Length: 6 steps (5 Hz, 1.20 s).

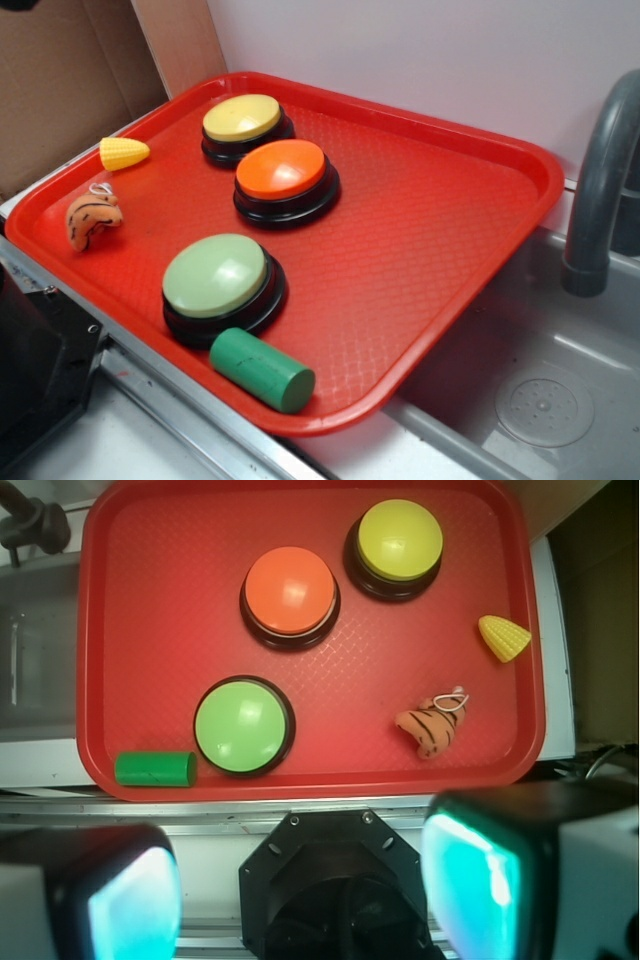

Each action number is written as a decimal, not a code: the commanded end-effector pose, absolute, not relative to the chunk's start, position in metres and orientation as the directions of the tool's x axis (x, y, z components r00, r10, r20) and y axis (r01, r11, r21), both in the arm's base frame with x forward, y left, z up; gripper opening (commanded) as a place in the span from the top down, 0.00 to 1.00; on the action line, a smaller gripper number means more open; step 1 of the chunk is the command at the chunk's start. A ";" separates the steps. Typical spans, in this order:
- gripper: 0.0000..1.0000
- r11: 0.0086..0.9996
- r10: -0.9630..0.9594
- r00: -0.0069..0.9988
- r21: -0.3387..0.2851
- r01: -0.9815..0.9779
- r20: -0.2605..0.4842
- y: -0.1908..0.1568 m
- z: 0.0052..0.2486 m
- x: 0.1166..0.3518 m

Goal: Push the green button.

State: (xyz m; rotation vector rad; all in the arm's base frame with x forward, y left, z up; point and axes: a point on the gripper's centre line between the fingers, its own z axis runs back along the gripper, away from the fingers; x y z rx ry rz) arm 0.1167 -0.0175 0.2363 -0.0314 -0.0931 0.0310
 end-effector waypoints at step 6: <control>0.00 0.878 -0.471 0.881 0.078 0.473 -0.040 -0.047 0.097 0.173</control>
